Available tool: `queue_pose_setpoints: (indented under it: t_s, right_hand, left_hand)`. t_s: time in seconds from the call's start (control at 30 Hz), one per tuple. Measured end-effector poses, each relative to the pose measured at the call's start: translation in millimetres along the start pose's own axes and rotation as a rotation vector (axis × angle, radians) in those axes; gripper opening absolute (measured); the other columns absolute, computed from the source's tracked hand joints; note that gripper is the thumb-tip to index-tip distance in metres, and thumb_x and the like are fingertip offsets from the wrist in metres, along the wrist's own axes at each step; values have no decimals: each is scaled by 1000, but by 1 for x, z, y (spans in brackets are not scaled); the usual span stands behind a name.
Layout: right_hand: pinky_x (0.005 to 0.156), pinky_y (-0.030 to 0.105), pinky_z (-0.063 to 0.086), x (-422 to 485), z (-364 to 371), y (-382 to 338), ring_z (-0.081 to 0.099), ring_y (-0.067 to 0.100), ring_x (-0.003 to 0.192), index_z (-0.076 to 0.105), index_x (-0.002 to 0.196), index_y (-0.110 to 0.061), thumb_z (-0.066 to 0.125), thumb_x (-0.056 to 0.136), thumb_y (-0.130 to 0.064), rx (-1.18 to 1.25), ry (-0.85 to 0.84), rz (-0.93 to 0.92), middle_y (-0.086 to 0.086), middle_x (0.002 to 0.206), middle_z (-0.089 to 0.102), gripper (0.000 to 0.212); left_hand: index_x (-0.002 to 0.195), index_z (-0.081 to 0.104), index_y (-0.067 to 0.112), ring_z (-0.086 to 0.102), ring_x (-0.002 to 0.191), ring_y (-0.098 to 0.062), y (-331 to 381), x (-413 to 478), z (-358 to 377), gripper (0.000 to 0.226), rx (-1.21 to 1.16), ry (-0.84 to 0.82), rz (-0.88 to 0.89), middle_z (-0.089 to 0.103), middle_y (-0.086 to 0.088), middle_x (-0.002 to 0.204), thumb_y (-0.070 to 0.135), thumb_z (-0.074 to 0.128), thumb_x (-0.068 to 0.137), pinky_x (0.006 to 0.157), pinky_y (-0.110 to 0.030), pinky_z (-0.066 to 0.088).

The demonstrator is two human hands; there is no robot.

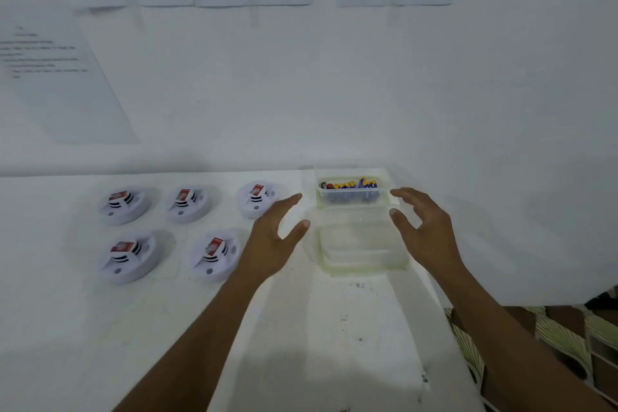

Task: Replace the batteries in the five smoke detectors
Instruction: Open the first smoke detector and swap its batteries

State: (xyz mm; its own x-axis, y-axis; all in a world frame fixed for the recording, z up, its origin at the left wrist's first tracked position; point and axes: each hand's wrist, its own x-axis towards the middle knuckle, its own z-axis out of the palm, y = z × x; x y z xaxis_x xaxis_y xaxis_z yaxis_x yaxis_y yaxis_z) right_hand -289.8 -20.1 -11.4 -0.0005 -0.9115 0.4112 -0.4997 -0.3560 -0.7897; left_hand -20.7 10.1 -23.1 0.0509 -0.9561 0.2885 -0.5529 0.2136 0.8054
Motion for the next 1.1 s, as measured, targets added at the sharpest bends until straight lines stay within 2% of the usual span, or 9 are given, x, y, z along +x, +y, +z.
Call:
queue_pose_setpoints:
  t_s: [0.07, 0.17, 0.27, 0.37, 0.5, 0.67, 0.8, 0.97, 1.1]
  right_hand:
    - [103, 10, 36, -2, 13, -19, 54, -5, 116, 67, 120, -14, 66, 90, -7, -50, -14, -139, -7, 123, 64, 31]
    - [102, 8, 36, -11, 47, -54, 56, -1, 115, 67, 120, -15, 65, 87, -13, -61, -37, -237, -11, 123, 64, 33]
    - [101, 22, 44, -29, 90, -82, 60, 7, 114, 67, 121, -17, 62, 89, -21, -45, -76, -266, -8, 122, 66, 33]
    - [94, 33, 51, -55, 135, -89, 62, 13, 109, 66, 121, -17, 60, 90, -23, -64, -137, -251, -4, 120, 67, 33]
    - [95, 39, 53, -86, 177, -77, 62, 13, 110, 63, 126, -18, 62, 91, -20, -45, -187, -73, -4, 123, 65, 36]
    - [97, 28, 50, -94, 187, -73, 60, 7, 109, 56, 135, -23, 67, 90, -18, -106, -172, -26, -9, 126, 63, 46]
    - [104, 25, 44, -88, 187, -86, 54, 7, 122, 55, 135, -22, 72, 85, -14, -131, -289, -190, -9, 134, 58, 54]
    - [97, 34, 53, -71, 192, -98, 62, 14, 111, 61, 129, -16, 78, 82, -17, -191, -282, -383, -1, 124, 67, 50]
    - [87, 24, 55, -63, 181, -109, 67, 3, 92, 54, 134, -27, 75, 86, -21, -64, -239, -247, -5, 103, 73, 52]
  left_hand:
    - [138, 49, 26, 43, 126, -2, -9, -3, -27, 53, 117, 40, 61, 45, 20, 136, 39, 63, 89, 107, -24, 32]
    - [135, 50, 24, 43, 121, -2, -32, -17, -70, 56, 215, 62, 91, 49, 14, 136, 40, 68, 85, 103, -26, 38]
    - [135, 49, 23, 40, 126, -7, -62, -34, -104, 60, 262, 30, 39, 49, 5, 140, 48, 65, 83, 105, -28, 34]
    - [140, 43, 27, 29, 136, -5, -88, -51, -122, 67, 241, -82, -78, 38, 13, 145, 45, 71, 82, 109, -25, 24]
    - [140, 43, 27, 32, 139, -9, -107, -59, -128, 77, 118, -155, -73, 39, 19, 140, 35, 82, 74, 115, -37, 31]
    - [136, 46, 30, 40, 133, -9, -119, -55, -129, 73, 54, -163, -46, 46, 13, 141, 40, 81, 73, 111, -36, 37]
    - [136, 48, 29, 47, 120, 0, -111, -52, -137, 69, 53, -198, -36, 50, 19, 132, 45, 77, 76, 99, -22, 42]
    - [129, 52, 26, 60, 109, -6, -96, -42, -142, 59, -32, -260, -115, 60, 16, 119, 48, 73, 78, 80, -10, 49]
    - [145, 33, 34, 63, 109, -5, -90, -41, -145, 94, -178, -211, -165, 64, 10, 121, 68, 70, 67, 88, -20, 51]
